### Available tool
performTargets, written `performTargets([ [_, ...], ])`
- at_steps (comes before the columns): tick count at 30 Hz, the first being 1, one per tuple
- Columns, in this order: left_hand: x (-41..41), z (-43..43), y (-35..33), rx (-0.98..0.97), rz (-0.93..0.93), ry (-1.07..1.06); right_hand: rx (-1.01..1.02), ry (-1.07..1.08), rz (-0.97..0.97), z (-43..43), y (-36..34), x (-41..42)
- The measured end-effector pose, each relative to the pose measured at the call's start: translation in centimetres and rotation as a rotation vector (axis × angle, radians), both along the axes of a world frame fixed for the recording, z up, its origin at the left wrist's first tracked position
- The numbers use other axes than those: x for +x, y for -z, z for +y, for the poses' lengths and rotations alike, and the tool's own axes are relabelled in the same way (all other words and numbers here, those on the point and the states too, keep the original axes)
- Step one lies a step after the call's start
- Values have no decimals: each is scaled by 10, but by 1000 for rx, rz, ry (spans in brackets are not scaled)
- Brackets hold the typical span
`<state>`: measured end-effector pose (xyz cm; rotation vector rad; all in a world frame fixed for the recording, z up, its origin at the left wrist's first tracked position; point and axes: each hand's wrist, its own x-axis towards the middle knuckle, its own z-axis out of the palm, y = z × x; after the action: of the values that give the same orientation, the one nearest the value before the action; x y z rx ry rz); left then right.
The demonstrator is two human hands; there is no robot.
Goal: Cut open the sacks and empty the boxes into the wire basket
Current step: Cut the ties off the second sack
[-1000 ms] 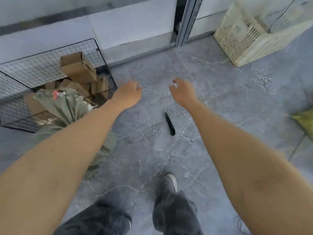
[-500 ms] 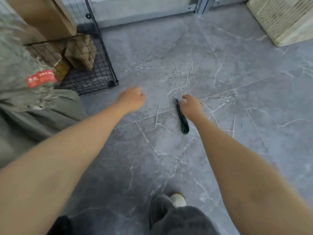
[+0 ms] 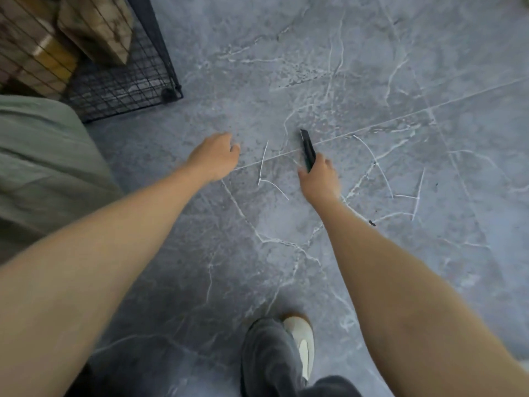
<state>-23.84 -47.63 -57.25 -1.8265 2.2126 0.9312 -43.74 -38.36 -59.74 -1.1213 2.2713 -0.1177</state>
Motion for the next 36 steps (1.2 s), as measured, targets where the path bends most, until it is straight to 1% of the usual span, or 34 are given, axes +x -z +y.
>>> performTargets([
  [7, 4, 15, 13, 11, -7, -32, -17, 16, 99, 1, 24, -6],
  [9, 9, 17, 15, 20, -8, -40, -11, 27, 92, -2, 26, -6],
  [14, 16, 16, 4, 12, -3, -62, 3, 70, -67, -5, 16, -1],
  [17, 18, 15, -8, 7, 11, -60, -43, 110, -146, -10, 0, 9],
  [25, 26, -4, -80, -53, 49, -37, -256, 184, -446, -51, -76, 50],
  [29, 38, -17, -130, -171, 109, -51, -400, 371, -707, -70, -133, 79],
  [31, 45, -19, -153, -207, 150, -80, -472, 408, -794, -78, -158, 94],
  [36, 60, -9, -204, -319, 263, -80, -643, 385, -869, -93, -218, 133],
])
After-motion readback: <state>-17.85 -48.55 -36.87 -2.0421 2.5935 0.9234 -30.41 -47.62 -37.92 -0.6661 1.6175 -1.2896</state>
